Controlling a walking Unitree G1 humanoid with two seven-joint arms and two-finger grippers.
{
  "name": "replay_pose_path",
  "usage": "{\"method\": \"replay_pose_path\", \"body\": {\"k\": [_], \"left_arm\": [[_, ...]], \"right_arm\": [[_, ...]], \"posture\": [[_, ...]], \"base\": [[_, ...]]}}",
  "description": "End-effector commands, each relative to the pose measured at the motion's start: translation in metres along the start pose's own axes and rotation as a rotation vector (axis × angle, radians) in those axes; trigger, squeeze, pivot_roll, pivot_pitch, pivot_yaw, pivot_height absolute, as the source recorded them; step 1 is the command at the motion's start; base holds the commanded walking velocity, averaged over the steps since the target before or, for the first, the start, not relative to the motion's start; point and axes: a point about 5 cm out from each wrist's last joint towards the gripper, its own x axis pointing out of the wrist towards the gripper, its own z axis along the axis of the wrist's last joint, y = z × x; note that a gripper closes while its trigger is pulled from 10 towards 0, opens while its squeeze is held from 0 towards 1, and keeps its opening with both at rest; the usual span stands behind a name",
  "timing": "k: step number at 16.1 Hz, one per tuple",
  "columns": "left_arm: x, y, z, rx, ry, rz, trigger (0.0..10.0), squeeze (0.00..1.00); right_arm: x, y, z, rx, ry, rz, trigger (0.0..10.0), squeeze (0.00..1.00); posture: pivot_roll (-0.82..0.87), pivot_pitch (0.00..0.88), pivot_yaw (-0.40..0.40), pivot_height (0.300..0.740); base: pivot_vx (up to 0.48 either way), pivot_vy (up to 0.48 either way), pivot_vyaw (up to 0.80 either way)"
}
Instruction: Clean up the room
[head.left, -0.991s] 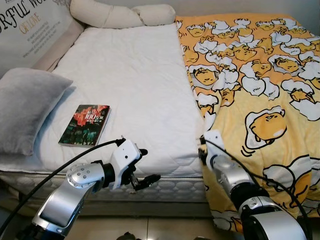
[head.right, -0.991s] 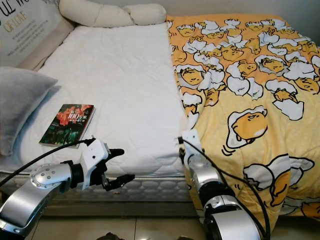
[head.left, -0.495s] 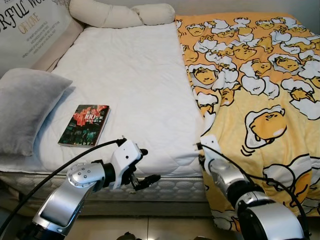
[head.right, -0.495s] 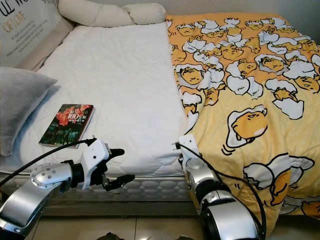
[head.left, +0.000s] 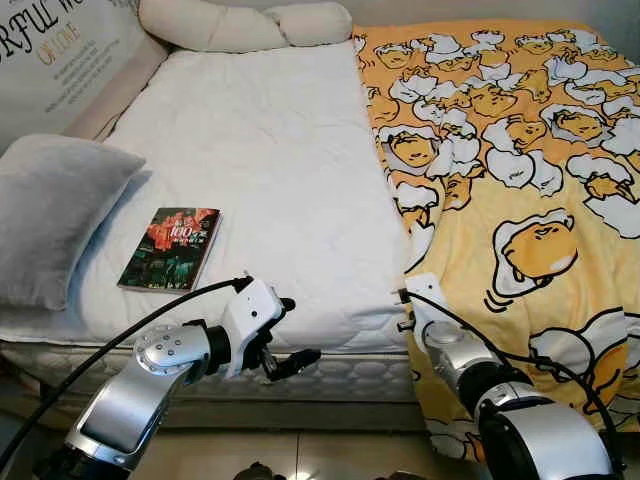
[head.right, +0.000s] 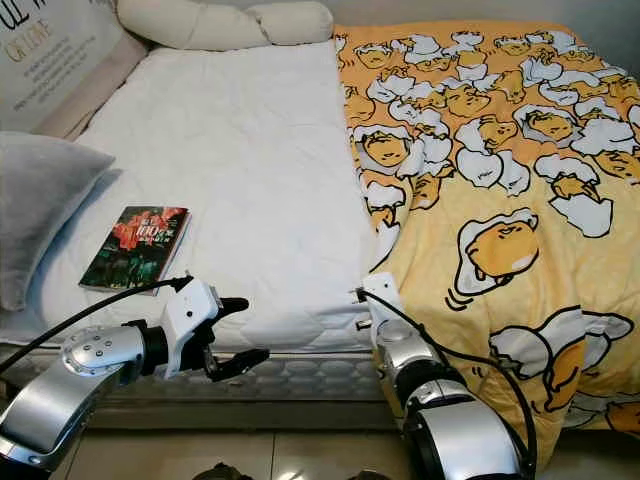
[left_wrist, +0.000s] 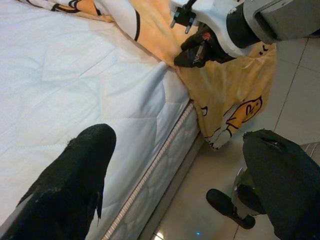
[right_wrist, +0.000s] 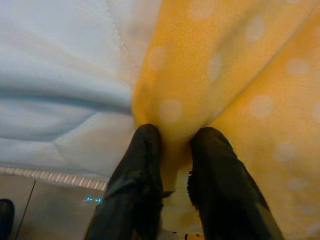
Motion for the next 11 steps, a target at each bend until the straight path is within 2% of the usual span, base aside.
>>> {"method": "replay_pose_path", "body": {"k": [1,8,11], "left_arm": [[-0.0009,-0.0001,0.0031,0.022,0.004,0.002,10.0,0.00],[0.0014,0.0023,0.0033,0.024,-0.001,0.011,10.0,0.00],[0.0044,0.0066,0.0051,0.029,-0.011,0.026,10.0,0.00]], "right_arm": [[0.0001,-0.0017,0.0063,0.010,-0.012,-0.001,0.0,0.00],[0.0003,-0.0032,0.0054,0.057,-0.014,0.011,0.0,0.00],[0.0001,-0.0042,0.0108,0.150,-0.037,0.025,0.0,0.00]], "posture": [[0.08,0.051,0.046,0.740],[0.06,0.024,0.041,0.740],[0.06,0.003,0.039,0.740]], "base": [[0.000,0.000,0.00],[0.000,0.000,0.00],[0.000,0.000,0.00]]}}
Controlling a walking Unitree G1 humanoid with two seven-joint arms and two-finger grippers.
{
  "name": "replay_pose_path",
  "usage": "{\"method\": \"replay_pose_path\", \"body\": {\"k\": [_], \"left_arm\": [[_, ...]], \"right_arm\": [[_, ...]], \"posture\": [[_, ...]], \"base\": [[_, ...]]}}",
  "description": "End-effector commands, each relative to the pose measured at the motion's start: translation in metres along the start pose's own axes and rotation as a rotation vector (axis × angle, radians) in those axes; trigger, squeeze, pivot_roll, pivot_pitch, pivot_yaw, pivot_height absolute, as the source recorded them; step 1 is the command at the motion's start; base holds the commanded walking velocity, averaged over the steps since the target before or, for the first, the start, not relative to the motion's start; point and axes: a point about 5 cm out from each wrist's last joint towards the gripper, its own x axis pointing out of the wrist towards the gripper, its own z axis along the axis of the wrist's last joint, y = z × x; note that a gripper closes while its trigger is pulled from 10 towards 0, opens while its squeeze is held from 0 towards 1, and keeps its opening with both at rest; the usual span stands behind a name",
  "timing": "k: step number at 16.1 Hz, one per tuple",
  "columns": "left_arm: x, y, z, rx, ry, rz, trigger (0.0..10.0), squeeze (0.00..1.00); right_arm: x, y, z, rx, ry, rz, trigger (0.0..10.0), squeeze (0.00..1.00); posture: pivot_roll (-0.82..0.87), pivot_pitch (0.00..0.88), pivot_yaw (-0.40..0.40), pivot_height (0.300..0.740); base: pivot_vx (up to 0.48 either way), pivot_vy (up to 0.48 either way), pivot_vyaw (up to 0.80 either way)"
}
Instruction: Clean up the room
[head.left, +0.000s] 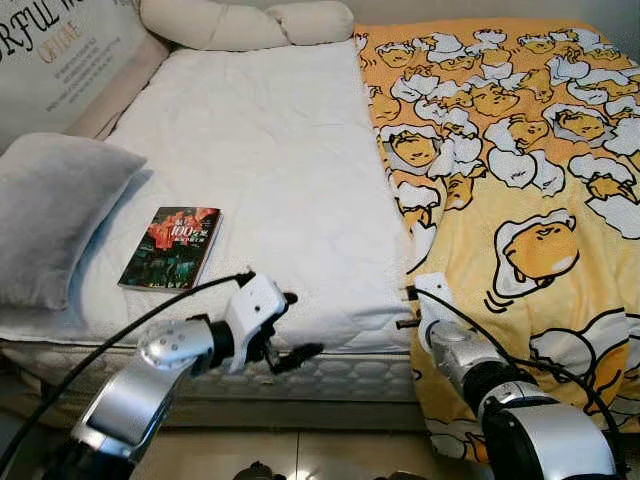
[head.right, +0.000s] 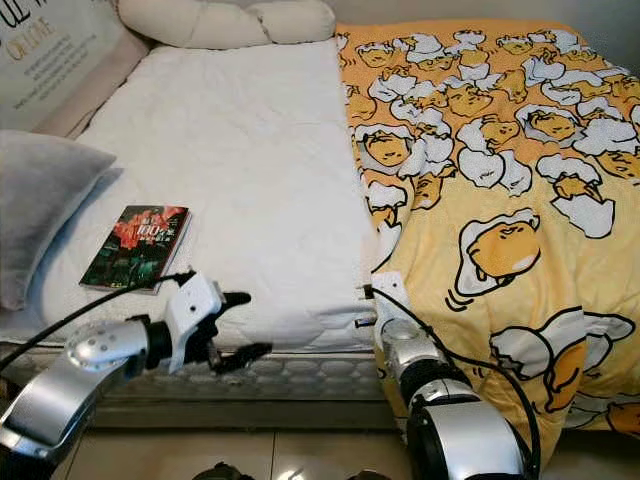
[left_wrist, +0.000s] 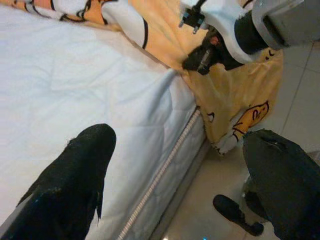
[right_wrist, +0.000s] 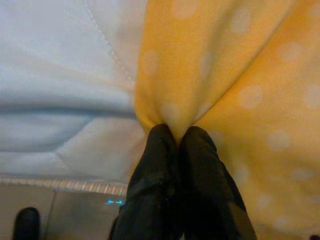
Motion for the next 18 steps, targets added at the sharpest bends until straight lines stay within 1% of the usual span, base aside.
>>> {"method": "replay_pose_path", "body": {"k": [1,3,6,7,8,9,10,12,13,15,16,18], "left_arm": [[0.000,0.003,0.000,0.008,0.006,0.011,10.0,0.00],[0.000,0.005,0.001,0.011,0.003,0.015,10.0,0.00],[0.000,0.008,0.000,0.016,0.003,0.021,10.0,0.00],[0.000,0.009,0.000,0.017,0.002,0.022,10.0,0.00],[0.001,0.009,0.001,0.018,0.000,0.022,10.0,0.00],[0.001,0.009,0.001,0.020,-0.002,0.021,10.0,0.00],[0.001,0.008,0.002,0.021,-0.005,0.020,10.0,0.00],[0.001,0.008,0.001,0.023,-0.004,0.018,10.0,0.00],[0.001,0.008,0.000,0.024,-0.002,0.018,10.0,0.00],[0.000,0.009,-0.001,0.023,0.001,0.019,10.0,0.00],[0.001,0.008,-0.001,0.025,0.002,0.020,10.0,0.00],[0.001,0.008,-0.001,0.026,0.001,0.020,10.0,0.00]], "right_arm": [[0.000,0.002,0.010,0.034,-0.041,0.017,0.0,0.00],[-0.001,0.003,0.009,0.052,-0.046,0.042,0.0,0.00],[-0.002,0.006,0.015,0.081,-0.064,0.103,0.0,0.00],[-0.003,0.011,0.021,0.097,-0.077,0.149,0.0,0.00],[-0.005,0.022,0.025,0.096,-0.076,0.237,0.0,0.00],[-0.007,0.028,0.026,0.095,-0.070,0.294,0.0,0.00],[-0.012,0.041,0.030,0.145,-0.070,0.402,0.0,0.00],[-0.017,0.050,0.036,0.175,-0.077,0.467,0.0,0.00],[-0.020,0.054,0.038,0.176,-0.074,0.502,0.0,0.00],[-0.023,0.059,0.035,0.150,-0.048,0.532,0.0,0.00],[-0.022,0.059,0.027,0.116,-0.023,0.514,0.0,0.00],[-0.019,0.056,0.017,0.092,0.011,0.489,0.0,0.00]], "posture": [[0.05,0.000,0.041,0.740],[0.05,0.000,0.044,0.740],[0.04,0.000,0.048,0.740],[0.03,0.000,0.048,0.740],[0.03,0.000,0.048,0.740],[0.03,0.000,0.048,0.740],[0.03,0.000,0.048,0.740],[0.03,0.000,0.048,0.740],[0.03,0.000,0.046,0.740],[0.03,0.000,0.045,0.740],[0.03,0.000,0.043,0.740],[0.03,0.000,0.041,0.740]], "base": [[0.000,0.000,0.00],[0.000,0.000,0.00],[0.000,0.000,0.00],[0.000,0.000,0.00],[0.000,0.000,0.00],[0.000,0.000,0.00],[0.000,0.000,0.00],[0.000,0.000,0.00],[0.000,0.000,0.00],[0.000,0.000,0.00],[0.000,0.000,0.00],[0.000,0.000,0.00]]}}
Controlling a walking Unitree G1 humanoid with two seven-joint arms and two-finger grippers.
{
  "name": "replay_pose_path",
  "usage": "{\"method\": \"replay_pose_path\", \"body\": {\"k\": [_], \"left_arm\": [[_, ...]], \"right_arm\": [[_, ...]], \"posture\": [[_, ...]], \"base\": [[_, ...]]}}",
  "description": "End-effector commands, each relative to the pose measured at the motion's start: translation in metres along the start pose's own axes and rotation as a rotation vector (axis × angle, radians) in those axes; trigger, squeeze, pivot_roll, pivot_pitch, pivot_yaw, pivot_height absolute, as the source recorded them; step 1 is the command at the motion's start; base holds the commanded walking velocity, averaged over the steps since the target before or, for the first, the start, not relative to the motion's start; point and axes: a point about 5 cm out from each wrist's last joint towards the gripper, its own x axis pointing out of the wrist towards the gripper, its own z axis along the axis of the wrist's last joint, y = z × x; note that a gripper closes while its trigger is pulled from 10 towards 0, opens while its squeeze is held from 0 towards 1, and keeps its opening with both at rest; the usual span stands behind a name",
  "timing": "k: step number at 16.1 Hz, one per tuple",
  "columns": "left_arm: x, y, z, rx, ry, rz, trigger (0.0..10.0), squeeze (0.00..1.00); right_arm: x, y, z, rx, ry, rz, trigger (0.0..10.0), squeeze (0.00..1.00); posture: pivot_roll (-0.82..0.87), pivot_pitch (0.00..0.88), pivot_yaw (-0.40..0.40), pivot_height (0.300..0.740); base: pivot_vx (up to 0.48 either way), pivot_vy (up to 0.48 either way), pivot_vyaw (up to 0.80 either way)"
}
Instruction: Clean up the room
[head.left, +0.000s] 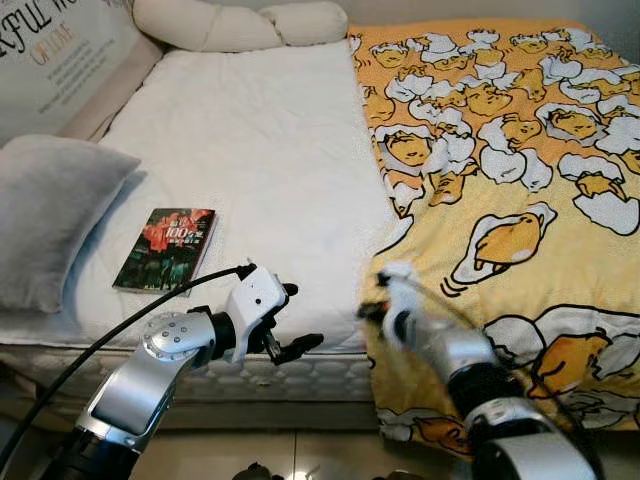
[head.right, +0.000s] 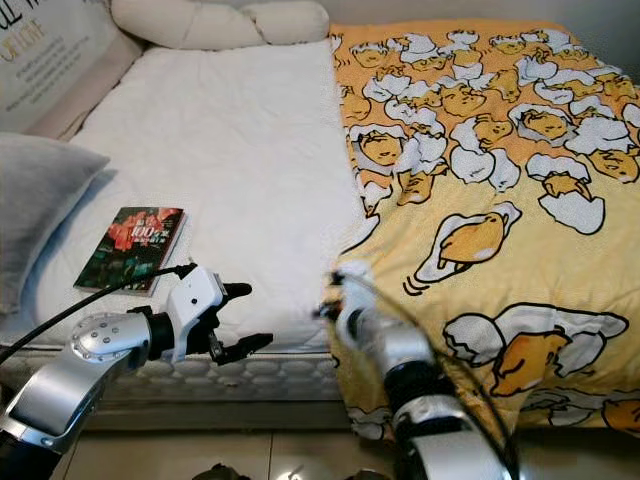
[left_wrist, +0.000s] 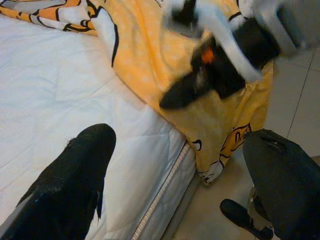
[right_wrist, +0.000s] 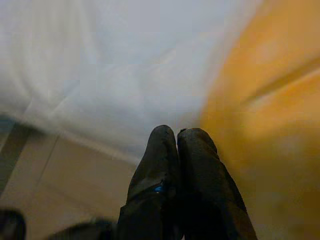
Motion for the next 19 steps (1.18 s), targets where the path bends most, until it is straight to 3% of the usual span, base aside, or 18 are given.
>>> {"method": "replay_pose_path", "body": {"k": [1,2,3,4,5,7,8,9,11,14,16,19], "left_arm": [[-0.001,0.002,-0.002,0.002,0.014,0.007,10.0,0.00],[-0.001,0.001,-0.002,0.003,0.014,0.007,10.0,0.00],[0.000,0.001,-0.002,0.005,0.013,0.008,10.0,0.00],[0.001,0.002,-0.003,0.007,0.012,0.009,10.0,0.00],[0.001,0.002,-0.003,0.009,0.012,0.011,10.0,0.00],[0.002,0.003,-0.003,0.011,0.010,0.019,10.0,0.00],[0.001,0.005,-0.003,0.002,-0.004,0.051,10.0,0.00],[0.001,0.007,-0.002,-0.014,-0.018,0.076,10.0,0.00],[0.002,0.011,-0.003,-0.057,-0.056,0.159,10.0,0.00],[0.008,0.012,-0.008,-0.092,-0.061,0.268,10.0,0.00],[0.012,0.017,-0.016,-0.135,-0.034,0.416,10.0,0.00],[0.013,0.015,-0.016,-0.146,-0.052,0.412,10.0,0.00]], "right_arm": [[0.000,-0.006,-0.012,-0.033,0.064,-0.045,8.0,0.00],[0.000,-0.012,-0.024,-0.060,0.115,-0.089,10.0,0.00],[-0.001,-0.017,-0.033,-0.061,0.142,-0.127,10.0,0.00],[-0.001,-0.017,-0.037,-0.048,0.136,-0.124,10.0,0.33],[-0.001,-0.016,-0.037,-0.040,0.122,-0.114,10.0,1.00],[-0.001,-0.014,-0.030,-0.054,0.048,-0.093,10.0,1.00],[-0.006,-0.013,-0.012,-0.023,-0.104,-0.072,10.0,1.00],[-0.011,-0.014,-0.003,-0.012,-0.185,-0.074,10.0,1.00],[-0.022,-0.018,0.001,-0.061,-0.264,-0.104,10.0,1.00],[-0.034,-0.028,-0.007,-0.084,-0.293,-0.188,10.0,1.00],[-0.048,-0.039,-0.013,-0.078,-0.311,-0.282,10.0,1.00],[-0.048,-0.042,-0.016,-0.079,-0.292,-0.293,10.0,1.00]], "posture": [[0.03,0.000,0.039,0.740],[0.03,0.000,0.036,0.740],[0.03,0.000,0.035,0.740],[0.03,0.000,0.034,0.740],[0.03,0.000,0.034,0.740],[0.03,0.000,0.037,0.740],[0.03,0.000,0.040,0.740],[0.02,0.000,0.043,0.740],[-0.01,0.000,0.061,0.740],[-0.02,0.000,0.067,0.740],[-0.03,0.000,0.061,0.740],[-0.02,0.000,0.046,0.740]], "base": [[0.000,0.000,0.00],[0.000,0.000,0.00],[0.000,0.000,0.00],[0.000,0.000,0.00],[0.000,0.000,0.00],[0.000,0.000,0.00],[0.000,0.000,0.00],[0.000,0.000,0.00],[0.000,0.000,0.00],[0.000,0.000,0.00],[0.000,0.000,0.00],[0.000,0.000,0.00]]}}
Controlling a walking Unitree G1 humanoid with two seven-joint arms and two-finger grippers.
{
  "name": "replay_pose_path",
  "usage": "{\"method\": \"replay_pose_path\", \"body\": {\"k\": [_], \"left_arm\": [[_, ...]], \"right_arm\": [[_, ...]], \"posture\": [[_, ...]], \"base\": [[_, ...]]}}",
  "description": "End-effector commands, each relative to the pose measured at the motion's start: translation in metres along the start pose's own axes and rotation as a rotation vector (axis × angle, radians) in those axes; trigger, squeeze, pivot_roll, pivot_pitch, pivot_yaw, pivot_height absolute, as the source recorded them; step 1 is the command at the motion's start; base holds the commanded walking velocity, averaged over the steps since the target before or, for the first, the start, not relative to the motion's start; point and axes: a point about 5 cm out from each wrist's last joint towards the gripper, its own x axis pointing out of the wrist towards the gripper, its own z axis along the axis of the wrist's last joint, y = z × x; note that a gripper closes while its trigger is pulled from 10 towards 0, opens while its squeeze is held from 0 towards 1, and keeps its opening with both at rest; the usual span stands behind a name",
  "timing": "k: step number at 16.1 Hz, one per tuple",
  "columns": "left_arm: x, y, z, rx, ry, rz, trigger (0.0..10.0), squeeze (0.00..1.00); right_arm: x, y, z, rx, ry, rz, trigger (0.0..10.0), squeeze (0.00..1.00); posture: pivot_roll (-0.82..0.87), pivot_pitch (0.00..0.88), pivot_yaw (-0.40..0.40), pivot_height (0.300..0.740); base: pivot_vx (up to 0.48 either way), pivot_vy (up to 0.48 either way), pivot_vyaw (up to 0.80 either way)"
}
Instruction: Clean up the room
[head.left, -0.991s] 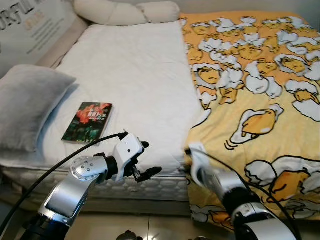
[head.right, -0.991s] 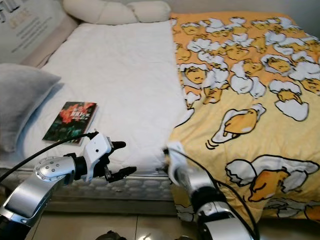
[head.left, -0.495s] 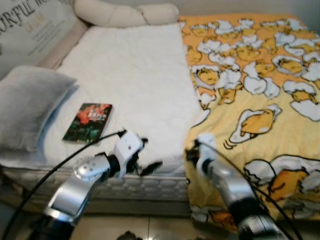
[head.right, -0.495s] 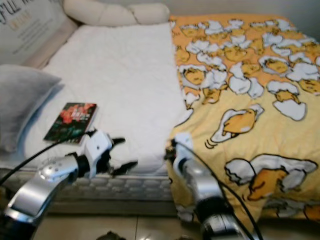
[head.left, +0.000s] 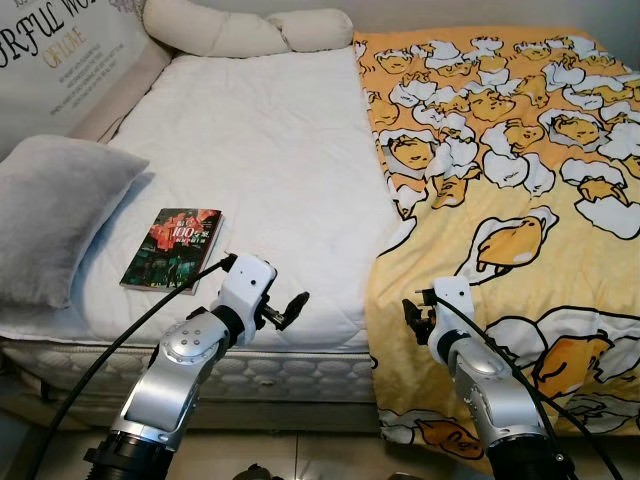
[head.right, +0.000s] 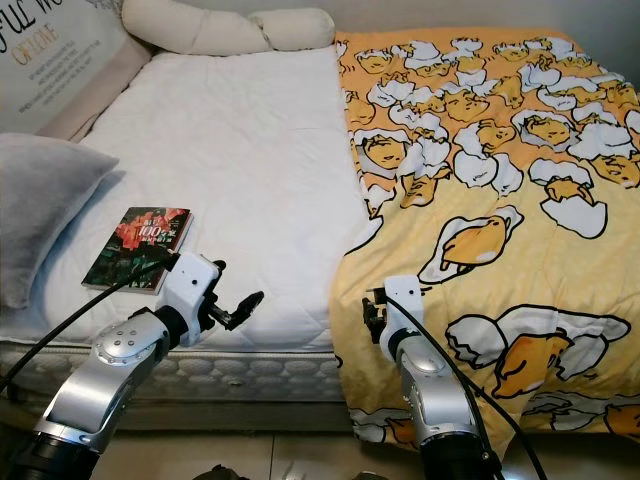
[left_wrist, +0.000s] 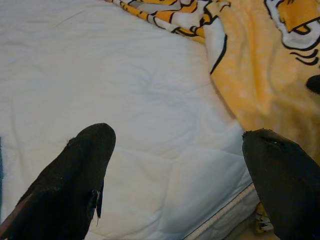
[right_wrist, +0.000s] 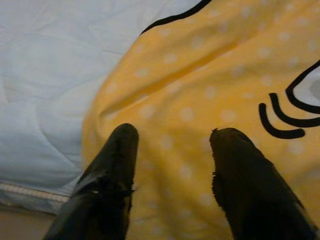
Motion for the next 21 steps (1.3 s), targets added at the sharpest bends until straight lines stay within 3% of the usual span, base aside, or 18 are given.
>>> {"method": "replay_pose_path", "body": {"k": [1,5,9,10,13,14,15,16,21], "left_arm": [[-0.003,-0.001,-0.001,0.009,-0.003,-0.024,10.0,0.00],[-0.005,0.002,-0.001,0.073,0.026,-0.083,10.0,0.00],[-0.012,-0.001,0.008,0.143,0.044,-0.205,10.0,0.00],[-0.017,0.001,0.009,0.155,0.055,-0.216,10.0,0.00],[-0.029,0.000,0.009,0.159,0.080,-0.248,10.0,0.00],[-0.031,0.000,0.009,0.158,0.084,-0.254,10.0,0.00],[-0.032,-0.001,0.009,0.158,0.086,-0.258,10.0,0.00],[-0.033,-0.003,0.008,0.157,0.093,-0.265,10.0,0.00],[-0.033,-0.005,0.014,0.154,0.087,-0.259,10.0,0.00]], "right_arm": [[0.003,0.000,0.000,0.011,0.021,-0.006,10.0,1.00],[0.025,-0.005,0.008,0.010,0.103,-0.035,10.0,1.00],[0.043,-0.012,0.021,-0.098,0.231,-0.051,10.0,1.00],[0.044,-0.020,0.022,-0.145,0.280,-0.096,10.0,0.00],[0.043,-0.025,0.019,-0.162,0.349,-0.114,10.0,0.00],[0.043,-0.025,0.019,-0.157,0.358,-0.116,9.0,0.00],[0.042,-0.026,0.018,-0.151,0.362,-0.121,2.8,0.00],[0.042,-0.027,0.015,-0.137,0.371,-0.125,0.0,0.00],[0.041,-0.032,0.012,-0.054,0.339,-0.120,0.0,0.00]], "posture": [[-0.02,0.000,0.042,0.740],[0.01,0.000,0.039,0.740],[0.08,0.000,0.046,0.740],[0.09,0.000,0.052,0.740],[0.10,0.028,0.060,0.740],[0.10,0.043,0.062,0.740],[0.10,0.043,0.062,0.740],[0.09,0.047,0.060,0.740],[0.12,0.071,0.060,0.740]], "base": [[0.000,0.000,0.00],[0.000,0.000,0.00],[0.000,0.000,0.00],[0.000,0.000,0.00],[0.000,0.000,0.00],[0.000,0.000,0.00],[0.000,0.000,0.00],[0.000,0.000,0.00],[0.000,0.000,0.00]]}}
